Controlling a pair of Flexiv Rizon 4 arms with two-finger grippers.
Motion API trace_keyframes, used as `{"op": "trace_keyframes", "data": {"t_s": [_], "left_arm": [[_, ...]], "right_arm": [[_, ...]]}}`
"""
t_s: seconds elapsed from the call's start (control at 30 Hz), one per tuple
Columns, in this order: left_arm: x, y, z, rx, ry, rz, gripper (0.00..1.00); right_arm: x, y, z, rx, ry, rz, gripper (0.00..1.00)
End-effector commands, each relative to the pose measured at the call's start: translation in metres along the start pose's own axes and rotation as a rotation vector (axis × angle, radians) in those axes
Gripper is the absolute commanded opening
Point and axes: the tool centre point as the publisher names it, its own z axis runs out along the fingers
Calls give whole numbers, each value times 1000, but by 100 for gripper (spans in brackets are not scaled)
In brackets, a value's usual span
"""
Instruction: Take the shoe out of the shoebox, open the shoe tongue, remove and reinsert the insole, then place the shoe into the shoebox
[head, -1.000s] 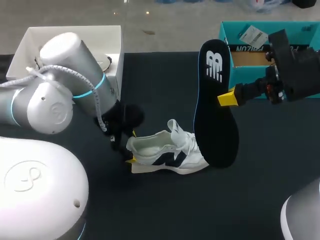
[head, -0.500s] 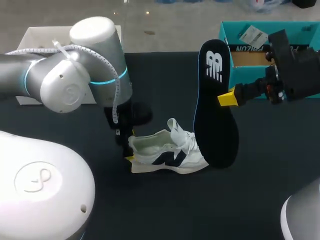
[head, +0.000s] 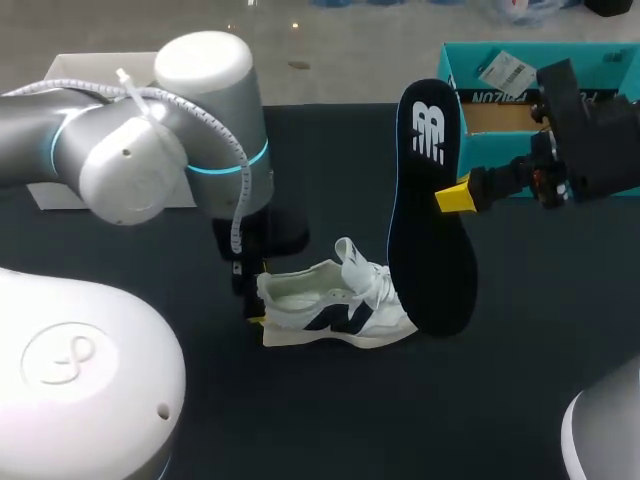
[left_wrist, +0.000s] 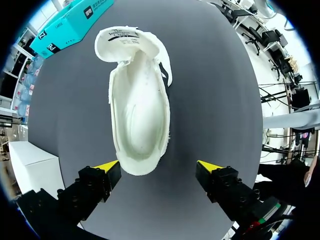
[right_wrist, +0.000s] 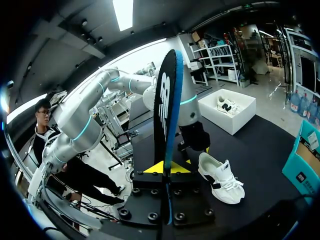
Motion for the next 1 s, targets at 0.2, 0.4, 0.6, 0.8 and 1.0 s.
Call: {"op": "trace_keyframes", "data": {"t_s": [0.2,0.4,0.6,0.8,1.0], "left_arm": [[2,2,-1,0,-4,0,100],[2,2,-1,0,-4,0,100],[2,2,-1,0,-4,0,100],[-3,1,-8,13,-18,10,100],[-14,-7,-22,36,-46,16,100]], "right_arm": [[-2,3,4,6,2,2,0],[-2,3,4,6,2,2,0],[-2,3,4,6,2,2,0],[-2,3,4,6,2,2,0],[-2,3,4,6,2,2,0]]}}
